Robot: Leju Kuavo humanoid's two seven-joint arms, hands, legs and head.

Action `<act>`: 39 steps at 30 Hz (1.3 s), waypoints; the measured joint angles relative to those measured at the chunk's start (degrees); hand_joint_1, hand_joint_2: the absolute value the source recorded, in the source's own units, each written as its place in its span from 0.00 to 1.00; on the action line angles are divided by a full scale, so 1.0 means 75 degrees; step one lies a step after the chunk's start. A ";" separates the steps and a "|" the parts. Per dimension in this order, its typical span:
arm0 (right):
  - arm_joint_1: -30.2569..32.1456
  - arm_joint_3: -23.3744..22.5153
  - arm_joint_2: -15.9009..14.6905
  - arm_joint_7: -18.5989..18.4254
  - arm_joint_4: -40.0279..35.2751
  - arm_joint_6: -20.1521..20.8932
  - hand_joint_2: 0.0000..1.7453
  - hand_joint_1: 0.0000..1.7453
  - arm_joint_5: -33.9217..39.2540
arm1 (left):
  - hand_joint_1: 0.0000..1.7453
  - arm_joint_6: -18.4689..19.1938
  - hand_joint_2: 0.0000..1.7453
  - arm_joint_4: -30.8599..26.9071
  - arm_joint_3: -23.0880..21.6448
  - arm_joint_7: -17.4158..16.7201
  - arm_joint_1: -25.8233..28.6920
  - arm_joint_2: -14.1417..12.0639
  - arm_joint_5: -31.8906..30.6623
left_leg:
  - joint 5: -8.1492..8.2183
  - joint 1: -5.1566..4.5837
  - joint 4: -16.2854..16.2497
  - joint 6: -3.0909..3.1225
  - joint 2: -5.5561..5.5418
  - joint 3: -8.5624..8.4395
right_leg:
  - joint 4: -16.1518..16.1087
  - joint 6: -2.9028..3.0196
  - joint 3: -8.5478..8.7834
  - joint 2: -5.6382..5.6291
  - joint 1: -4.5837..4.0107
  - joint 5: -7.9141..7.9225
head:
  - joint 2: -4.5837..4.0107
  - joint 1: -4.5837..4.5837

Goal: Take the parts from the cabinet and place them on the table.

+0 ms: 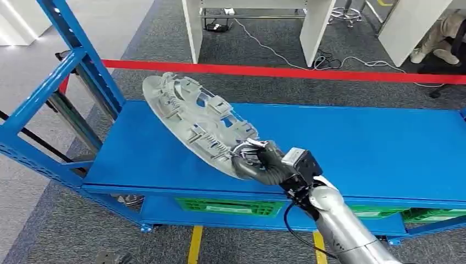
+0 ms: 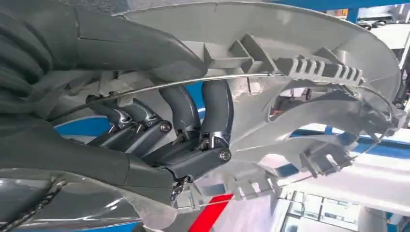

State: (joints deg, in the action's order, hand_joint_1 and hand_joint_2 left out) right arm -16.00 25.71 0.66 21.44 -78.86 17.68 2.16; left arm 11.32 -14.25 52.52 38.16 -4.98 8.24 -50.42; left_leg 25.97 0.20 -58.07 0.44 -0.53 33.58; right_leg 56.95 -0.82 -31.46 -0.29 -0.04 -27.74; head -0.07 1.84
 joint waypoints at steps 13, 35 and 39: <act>0.0217 -0.0012 -0.0047 0.0233 -0.0484 -0.0015 1.00 1.00 -0.0233 | 0.00 -0.0379 0.00 0.0029 -0.0061 -0.0481 0.0001 -0.0012 0.0061 | 0.0000 0.0000 0.0000 0.0000 0.0000 0.0001 | 0.0000 0.0000 0.0000 0.0000 0.0000 0.0000 | 0.0000 0.0000; 0.1072 -0.0076 -0.0046 0.0842 -0.1617 -0.0294 1.00 1.00 -0.0580 | 0.00 0.0225 0.00 0.0053 0.0006 -0.0469 0.0160 -0.0023 0.0175 | 0.0001 0.0000 0.0002 0.0000 -0.0003 0.0002 | 0.0000 0.0002 0.0000 0.0009 0.0000 -0.0003 | 0.0000 0.0000; 0.1415 -0.0280 -0.0047 0.0965 -0.2058 -0.0338 1.00 1.00 -0.0533 | 0.00 0.0166 0.00 0.0058 0.0079 -0.0466 0.0228 -0.0023 0.0195 | 0.0005 0.0000 0.0002 0.0003 -0.0002 0.0003 | 0.0000 0.0001 -0.0002 0.0006 0.0001 -0.0005 | 0.0000 0.0000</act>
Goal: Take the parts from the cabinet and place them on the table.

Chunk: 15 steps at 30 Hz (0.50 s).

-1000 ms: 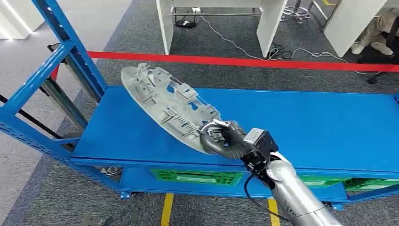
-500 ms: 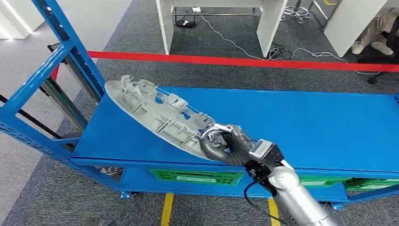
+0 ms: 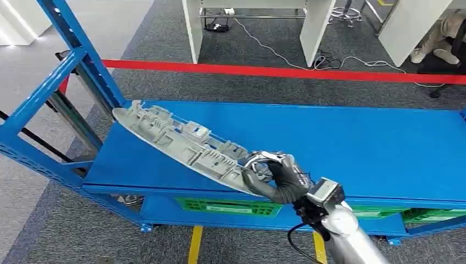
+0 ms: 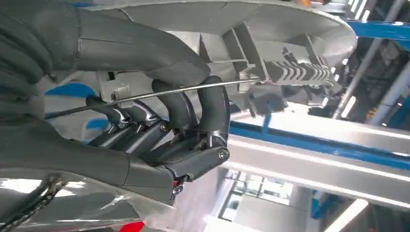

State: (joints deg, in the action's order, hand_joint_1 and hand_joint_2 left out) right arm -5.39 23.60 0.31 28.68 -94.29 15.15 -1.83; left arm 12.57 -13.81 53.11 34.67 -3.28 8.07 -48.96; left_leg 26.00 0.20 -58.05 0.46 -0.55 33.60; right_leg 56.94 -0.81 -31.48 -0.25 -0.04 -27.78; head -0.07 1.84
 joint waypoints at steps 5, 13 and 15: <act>0.0492 -0.0451 0.0000 0.0154 -0.0646 0.0166 1.00 1.00 0.0224 | 0.00 0.0032 0.00 0.0006 0.0079 0.0081 0.0038 0.0000 0.0041 | 0.0010 0.0000 0.0000 -0.0002 -0.0004 0.0002 | 0.0000 -0.0002 0.0001 0.0003 0.0001 -0.0007 | 0.0000 0.0000; 0.0852 -0.0830 0.0003 0.0213 -0.1209 0.0326 1.00 1.00 0.0125 | 0.00 0.0120 0.00 0.0012 0.0207 0.0125 0.0033 0.0020 0.0061 | -0.0178 0.0059 0.0297 0.0241 0.0035 -0.0139 | 0.0661 -0.0201 -0.0319 0.0010 0.0040 -0.0524 | 0.0000 0.0032; 0.0905 -0.0865 0.0003 0.0233 -0.1209 0.0344 1.00 1.00 0.0108 | 0.00 0.0131 0.00 0.0020 0.0239 0.0125 0.0037 0.0032 0.0073 | -0.0177 0.0061 0.0291 0.0240 0.0042 -0.0115 | 0.1919 -0.0279 -0.0883 0.0013 0.0107 -0.1072 | 0.0000 0.0023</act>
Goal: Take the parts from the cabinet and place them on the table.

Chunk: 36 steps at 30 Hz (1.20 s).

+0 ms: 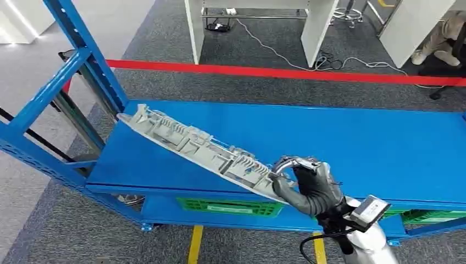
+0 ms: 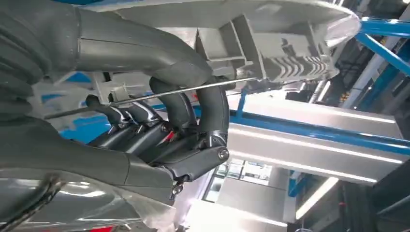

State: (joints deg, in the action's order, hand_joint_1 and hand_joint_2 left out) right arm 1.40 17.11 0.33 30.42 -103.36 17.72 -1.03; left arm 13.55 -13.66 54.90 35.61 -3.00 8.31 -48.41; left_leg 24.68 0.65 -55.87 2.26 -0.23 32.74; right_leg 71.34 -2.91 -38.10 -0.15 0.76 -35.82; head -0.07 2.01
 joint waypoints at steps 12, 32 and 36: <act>0.0274 -0.0190 0.0044 0.0061 -0.0090 0.0143 1.00 1.00 0.0012 | 0.00 0.0067 0.00 0.0026 0.0134 -0.0050 0.0018 -0.0012 0.0041 | 0.0317 0.0122 -0.0581 -0.0527 -0.0011 0.0371 | -0.1583 0.0223 0.0690 -0.0054 0.0196 0.1040 | 0.0000 0.0012; 0.0507 -0.0251 0.0096 0.0222 -0.0274 0.0359 1.00 1.00 -0.0087 | 0.00 0.0140 0.00 0.0035 0.0204 -0.0026 -0.0036 0.0038 -0.0023 | 0.0034 -0.0140 -0.0188 0.0078 0.0087 0.0185 | 0.0601 0.0014 -0.0357 0.0036 -0.0007 -0.0023 | 0.0000 0.0044; 0.0487 -0.0251 0.0096 0.0219 -0.0274 0.0350 1.00 1.00 -0.0125 | 0.00 0.0146 0.00 0.0035 0.0207 -0.0029 -0.0042 0.0061 -0.0053 | -0.0235 -0.0111 -0.0275 -0.0041 0.0087 0.0554 | -0.1175 -0.0031 0.1166 0.0043 0.0032 0.0759 | 0.0000 0.0041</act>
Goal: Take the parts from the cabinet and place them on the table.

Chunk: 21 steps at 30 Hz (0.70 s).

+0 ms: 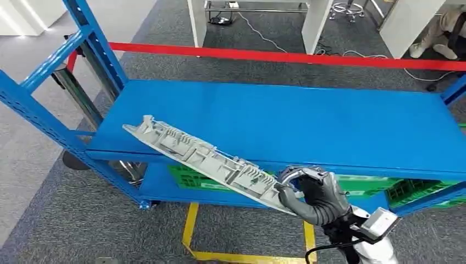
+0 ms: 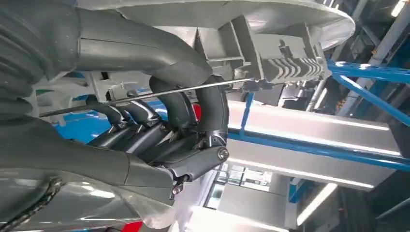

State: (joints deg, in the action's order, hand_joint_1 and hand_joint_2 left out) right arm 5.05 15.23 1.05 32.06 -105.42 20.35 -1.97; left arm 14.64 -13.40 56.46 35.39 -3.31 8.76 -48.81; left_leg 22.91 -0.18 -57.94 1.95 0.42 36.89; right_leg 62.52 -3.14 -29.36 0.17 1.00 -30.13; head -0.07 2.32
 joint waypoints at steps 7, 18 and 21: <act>-0.0036 0.0012 0.0018 -0.0085 0.0064 -0.0053 1.00 1.00 -0.0204 | 0.00 -0.0023 0.00 0.0000 0.0026 -0.0035 0.0024 0.0003 -0.0044 | 0.0310 0.0006 -0.0365 -0.0305 -0.0026 0.0241 | -0.0773 0.0495 0.0139 0.0021 -0.0027 -0.0087 | 0.0000 -0.0029; -0.0163 0.0207 0.0079 -0.0128 0.0350 -0.0114 1.00 1.00 -0.0329 | 0.00 -0.0015 0.00 0.0003 0.0058 -0.0052 -0.0015 0.0018 -0.0047 | 0.0894 -0.0022 0.0103 -0.0150 -0.0055 -0.1178 | -0.0652 0.0345 -0.0662 0.0050 -0.0081 0.0655 | 0.0000 -0.0032; -0.0189 0.0248 0.0087 -0.0128 0.0376 -0.0134 1.00 1.00 -0.0315 | 0.00 -0.0015 0.00 0.0006 0.0070 -0.0093 -0.0004 0.0035 -0.0050 | 0.0758 0.0047 0.0253 -0.0033 -0.0022 -0.1082 | -0.0625 0.0198 -0.0779 0.0041 -0.0068 0.0697 | 0.0000 -0.0023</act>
State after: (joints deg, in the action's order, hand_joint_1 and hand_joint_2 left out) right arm 3.63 17.09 1.70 31.10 -102.60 19.34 -4.33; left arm 14.53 -13.35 56.98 34.69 -3.34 9.03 -49.18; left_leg 28.60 0.17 -56.04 1.70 0.25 28.78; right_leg 57.83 -1.66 -35.20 0.48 0.49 -24.90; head -0.07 2.14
